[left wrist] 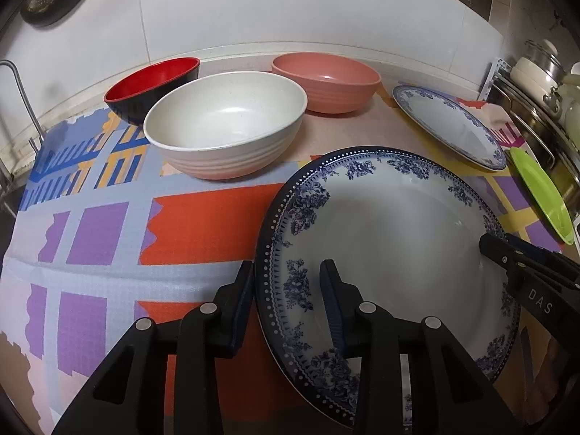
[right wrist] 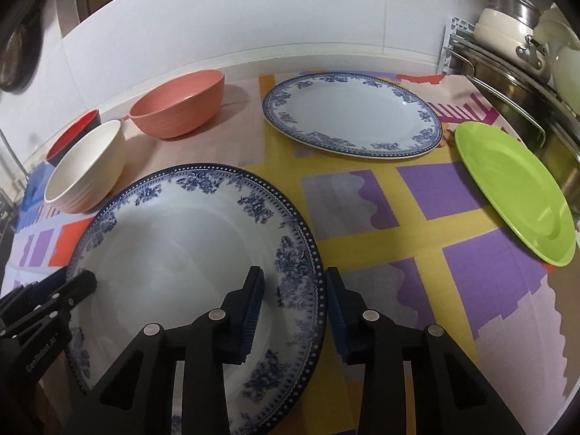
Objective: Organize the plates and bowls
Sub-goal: 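Lift the blue-and-white plate with both grippers and carry it toward the sink, then lower the blue-and-white plate onto the mat and open both grippers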
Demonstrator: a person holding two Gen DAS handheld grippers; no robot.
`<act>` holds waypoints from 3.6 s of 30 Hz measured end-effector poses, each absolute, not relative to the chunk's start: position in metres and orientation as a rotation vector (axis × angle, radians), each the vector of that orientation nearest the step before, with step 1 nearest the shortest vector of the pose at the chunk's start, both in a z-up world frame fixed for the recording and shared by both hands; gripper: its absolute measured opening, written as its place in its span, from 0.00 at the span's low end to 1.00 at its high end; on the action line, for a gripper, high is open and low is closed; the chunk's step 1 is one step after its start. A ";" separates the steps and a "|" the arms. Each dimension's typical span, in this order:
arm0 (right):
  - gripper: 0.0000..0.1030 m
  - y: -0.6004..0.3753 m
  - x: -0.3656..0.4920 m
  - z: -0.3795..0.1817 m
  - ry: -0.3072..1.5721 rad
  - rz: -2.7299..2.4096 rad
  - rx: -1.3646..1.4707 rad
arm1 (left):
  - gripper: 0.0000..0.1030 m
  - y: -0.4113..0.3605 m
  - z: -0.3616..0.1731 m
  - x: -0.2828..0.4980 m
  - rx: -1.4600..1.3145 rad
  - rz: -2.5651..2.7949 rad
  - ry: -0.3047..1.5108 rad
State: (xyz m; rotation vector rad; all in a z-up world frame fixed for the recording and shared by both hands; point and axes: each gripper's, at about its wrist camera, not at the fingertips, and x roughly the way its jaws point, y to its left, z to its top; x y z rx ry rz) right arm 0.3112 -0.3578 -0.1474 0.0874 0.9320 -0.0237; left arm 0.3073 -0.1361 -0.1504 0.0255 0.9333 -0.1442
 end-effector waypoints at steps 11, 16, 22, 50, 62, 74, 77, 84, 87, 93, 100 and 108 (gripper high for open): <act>0.34 -0.347 0.298 -0.135 0.915 -0.019 0.038 | 0.35 -0.125 -0.139 0.291 -0.008 -0.118 0.910; 0.34 -0.338 0.289 -0.123 0.904 -0.003 0.032 | 0.35 -0.114 -0.126 0.276 -0.006 -0.099 0.873; 0.34 -0.321 0.273 -0.106 0.875 0.029 0.024 | 0.35 -0.096 -0.110 0.259 -0.019 -0.063 0.830; 0.34 -0.189 0.260 -0.116 0.949 0.260 -0.047 | 0.35 0.034 -0.125 0.212 -0.089 0.168 0.916; 0.34 -0.162 0.265 -0.131 1.012 0.262 -0.064 | 0.35 0.054 -0.140 0.217 -0.097 0.162 0.966; 0.34 -0.158 0.264 -0.139 1.039 0.241 -0.062 | 0.35 0.056 -0.146 0.220 -0.100 0.150 0.995; 0.34 -0.158 0.264 -0.139 1.039 0.241 -0.063 | 0.36 0.056 -0.146 0.220 -0.092 0.152 0.991; 0.35 -0.158 0.264 -0.139 1.040 0.244 -0.064 | 0.38 0.055 -0.147 0.221 -0.095 0.157 0.993; 0.35 -0.157 0.263 -0.139 1.041 0.256 -0.069 | 0.47 0.055 -0.146 0.221 -0.106 0.157 0.985; 0.57 -0.162 0.263 -0.134 1.018 0.257 -0.058 | 0.73 0.052 -0.127 0.213 -0.077 0.202 0.880; 0.62 -0.174 0.260 -0.110 0.944 0.248 -0.030 | 0.87 0.037 -0.098 0.211 -0.059 0.170 0.785; 0.67 -0.207 0.252 -0.088 0.869 0.205 0.014 | 0.94 0.002 -0.077 0.212 -0.029 0.091 0.730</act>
